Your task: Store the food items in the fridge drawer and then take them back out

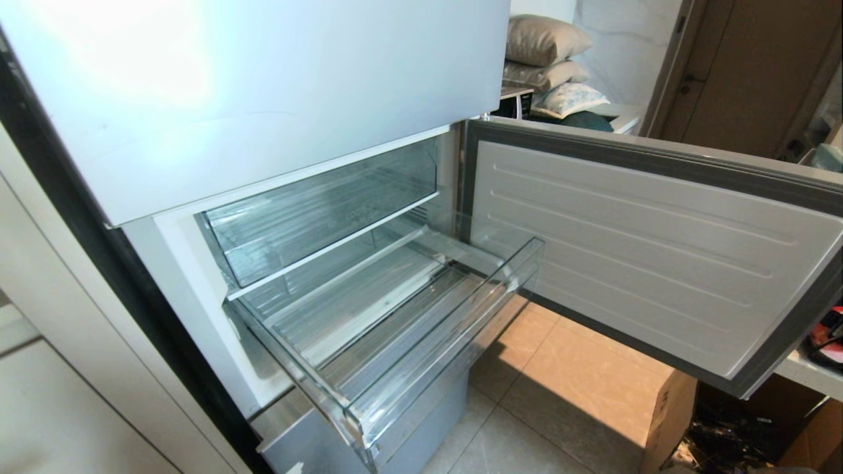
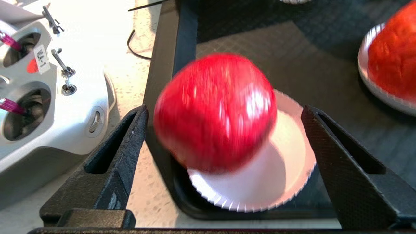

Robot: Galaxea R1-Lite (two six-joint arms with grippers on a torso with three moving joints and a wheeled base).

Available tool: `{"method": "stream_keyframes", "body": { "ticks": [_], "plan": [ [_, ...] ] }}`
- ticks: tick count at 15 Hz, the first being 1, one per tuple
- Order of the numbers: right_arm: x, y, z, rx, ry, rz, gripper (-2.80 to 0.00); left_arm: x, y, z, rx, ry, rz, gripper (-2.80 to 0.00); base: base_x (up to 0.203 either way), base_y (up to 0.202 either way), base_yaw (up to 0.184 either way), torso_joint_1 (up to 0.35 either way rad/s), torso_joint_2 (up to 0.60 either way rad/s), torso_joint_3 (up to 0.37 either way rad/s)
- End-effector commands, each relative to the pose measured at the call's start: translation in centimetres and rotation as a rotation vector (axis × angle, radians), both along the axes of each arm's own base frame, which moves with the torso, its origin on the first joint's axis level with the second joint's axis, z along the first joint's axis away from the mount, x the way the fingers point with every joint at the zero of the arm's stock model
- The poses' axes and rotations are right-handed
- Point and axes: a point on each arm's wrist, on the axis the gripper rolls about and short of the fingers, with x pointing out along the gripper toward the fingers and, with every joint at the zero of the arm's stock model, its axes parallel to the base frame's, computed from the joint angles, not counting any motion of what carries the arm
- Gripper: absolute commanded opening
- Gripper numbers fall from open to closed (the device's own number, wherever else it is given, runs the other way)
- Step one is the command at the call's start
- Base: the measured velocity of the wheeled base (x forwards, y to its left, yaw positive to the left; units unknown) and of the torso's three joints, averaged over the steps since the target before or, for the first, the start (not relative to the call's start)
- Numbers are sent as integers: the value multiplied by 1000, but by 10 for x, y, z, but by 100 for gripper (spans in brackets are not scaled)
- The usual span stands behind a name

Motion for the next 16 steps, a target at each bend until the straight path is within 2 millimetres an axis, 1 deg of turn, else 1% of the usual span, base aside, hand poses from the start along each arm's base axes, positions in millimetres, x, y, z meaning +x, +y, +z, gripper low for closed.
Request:
{"method": "stream_keyframes", "body": {
  "ticks": [1,5,8,13,14,16],
  "plan": [
    [-3,2,10,20,-37,-13,0,0,0,0,0,1,1,-280,0,0,0,0,0,0],
    [-7,4,16,159,-142,-62,0,0,0,0,0,1,-1,-280,0,0,0,0,0,0],
    [-10,4,18,205,-188,-84,0,0,0,0,0,1,-1,-280,0,0,0,0,0,0],
    [-30,3,12,372,-279,-171,0,0,0,0,0,1,-1,-280,0,0,0,0,0,0],
    [-31,3,10,412,-301,-176,0,0,0,0,0,1,-1,-280,0,0,0,0,0,0],
    [-35,-2,8,493,-334,-131,0,0,0,0,0,1,1,-280,0,0,0,0,0,0]
  ]
}}
